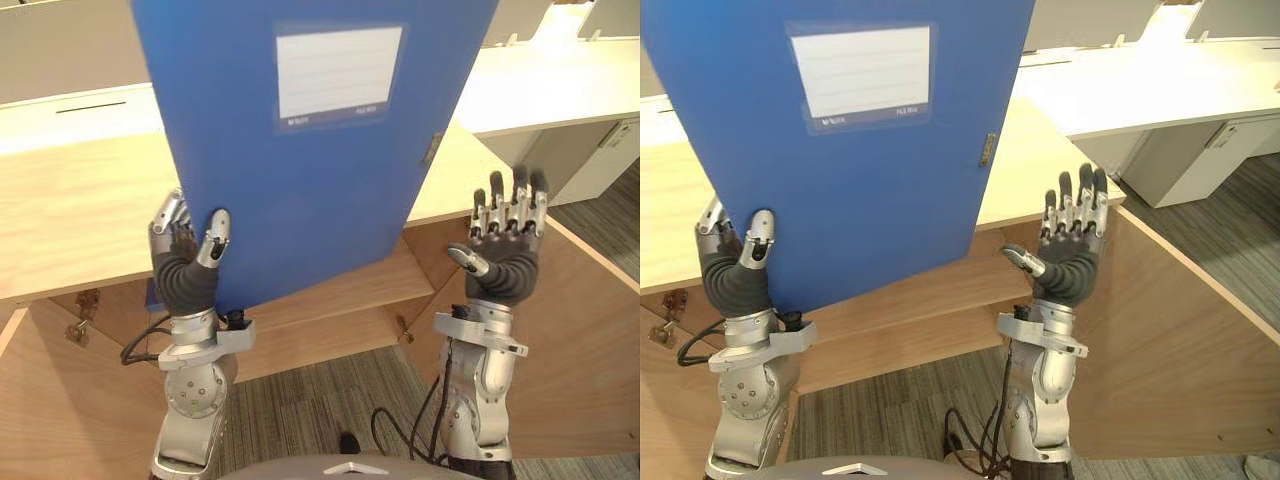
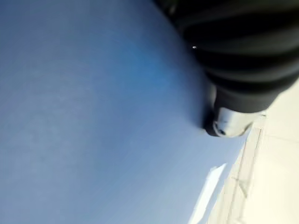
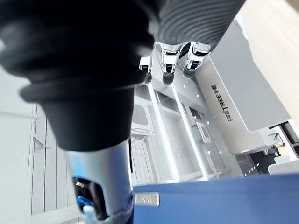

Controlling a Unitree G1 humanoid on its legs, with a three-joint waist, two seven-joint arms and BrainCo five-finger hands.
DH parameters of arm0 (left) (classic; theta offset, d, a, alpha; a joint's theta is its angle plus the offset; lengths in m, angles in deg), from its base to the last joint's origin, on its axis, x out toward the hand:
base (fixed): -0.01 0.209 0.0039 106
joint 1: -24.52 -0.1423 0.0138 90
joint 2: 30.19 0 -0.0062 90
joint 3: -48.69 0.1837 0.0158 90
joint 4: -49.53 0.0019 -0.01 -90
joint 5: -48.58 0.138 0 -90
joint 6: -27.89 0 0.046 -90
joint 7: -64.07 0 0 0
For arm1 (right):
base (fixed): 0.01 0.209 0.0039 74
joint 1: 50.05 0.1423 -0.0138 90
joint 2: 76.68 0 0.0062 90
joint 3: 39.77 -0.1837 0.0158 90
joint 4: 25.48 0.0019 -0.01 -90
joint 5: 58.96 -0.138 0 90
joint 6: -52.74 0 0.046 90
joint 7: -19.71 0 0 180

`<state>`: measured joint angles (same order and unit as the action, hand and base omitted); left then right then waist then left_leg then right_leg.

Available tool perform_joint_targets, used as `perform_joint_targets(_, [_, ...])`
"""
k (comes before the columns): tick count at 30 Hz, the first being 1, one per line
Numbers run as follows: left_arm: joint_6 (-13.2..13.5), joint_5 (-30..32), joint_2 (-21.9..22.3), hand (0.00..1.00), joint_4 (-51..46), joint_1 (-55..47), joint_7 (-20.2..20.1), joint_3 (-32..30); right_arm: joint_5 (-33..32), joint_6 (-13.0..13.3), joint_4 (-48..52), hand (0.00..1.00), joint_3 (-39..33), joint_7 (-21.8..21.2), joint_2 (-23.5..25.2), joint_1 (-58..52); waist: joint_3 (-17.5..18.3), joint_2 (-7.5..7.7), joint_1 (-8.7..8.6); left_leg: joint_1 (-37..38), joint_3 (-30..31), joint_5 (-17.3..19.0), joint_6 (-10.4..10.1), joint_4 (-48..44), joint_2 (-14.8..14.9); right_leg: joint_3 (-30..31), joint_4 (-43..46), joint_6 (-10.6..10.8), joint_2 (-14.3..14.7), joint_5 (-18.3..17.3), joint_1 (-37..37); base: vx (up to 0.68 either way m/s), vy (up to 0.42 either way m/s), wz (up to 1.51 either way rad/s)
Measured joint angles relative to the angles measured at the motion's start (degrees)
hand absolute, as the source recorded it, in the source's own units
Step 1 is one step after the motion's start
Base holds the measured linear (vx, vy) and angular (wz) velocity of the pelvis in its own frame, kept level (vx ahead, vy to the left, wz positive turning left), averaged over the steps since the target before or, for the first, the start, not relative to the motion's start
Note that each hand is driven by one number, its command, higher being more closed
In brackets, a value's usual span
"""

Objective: Walk over to the cabinet, pick up the folder, carry it to the office cabinet, place the folder inside the office cabinet, then close the office cabinet door

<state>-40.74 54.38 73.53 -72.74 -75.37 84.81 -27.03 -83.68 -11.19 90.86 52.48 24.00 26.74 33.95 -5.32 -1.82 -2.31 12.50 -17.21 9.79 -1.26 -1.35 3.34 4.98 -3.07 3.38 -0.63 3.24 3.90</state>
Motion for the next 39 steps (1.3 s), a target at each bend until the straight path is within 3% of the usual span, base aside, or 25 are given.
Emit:
perform_joint_targets(9, [-0.09,0.02,-0.22,1.00,4.24,0.11,-2.51,1.73,-0.93,-0.25,-0.22,0.00,4.02,-4.36,-5.78,3.86,-0.03,0.13,0.69,-0.49,0.94,-0.01,0.01,-0.07,-0.01,-1.00,-0.10,0.02,-0.22,0.00,0.07,-0.02,-0.026,0.05])
perform_joint_targets(20, [-0.19,-0.60,-2.27,1.00,6.48,0.11,-4.42,2.02,-6.76,-3.47,-6.19,0.00,6.03,-7.95,-13.58,6.21,0.58,1.08,0.96,-1.39,1.97,-0.05,0.06,-0.74,-0.03,-2.18,-0.26,0.16,-0.55,0.12,0.08,-0.03,-0.032,0.05])
perform_joint_targets(29, [-0.47,-0.80,-5.92,1.00,7.20,0.20,-4.58,2.03,-11.57,-6.92,-12.33,0.00,8.52,-10.22,-26.86,12.43,1.14,1.51,1.26,-2.33,2.50,-0.29,0.42,-0.89,-0.76,-2.37,-1.49,0.77,-1.39,1.21,0.02,-0.03,-0.018,0.02])
perform_joint_targets(35, [-0.48,-1.07,-7.05,1.00,7.20,0.25,-4.65,2.05,-12.28,-7.81,-14.11,0.00,9.99,-10.31,-28.52,14.03,1.70,1.89,1.75,-2.85,2.81,-0.29,0.42,-1.54,-0.87,-2.51,-1.50,0.74,-1.59,1.43,-0.05,-0.05,-0.031,0.02])
perform_joint_targets(39, [-0.53,-1.11,-6.81,1.00,7.20,0.42,-4.65,2.11,-13.15,-7.47,-15.12,0.00,9.94,-10.30,-25.37,14.67,3.05,1.69,1.68,-4.19,2.86,-0.62,0.75,-1.66,-1.00,-2.49,-1.50,0.66,-1.72,1.95,-1.37,-0.07,-0.038,-0.01])
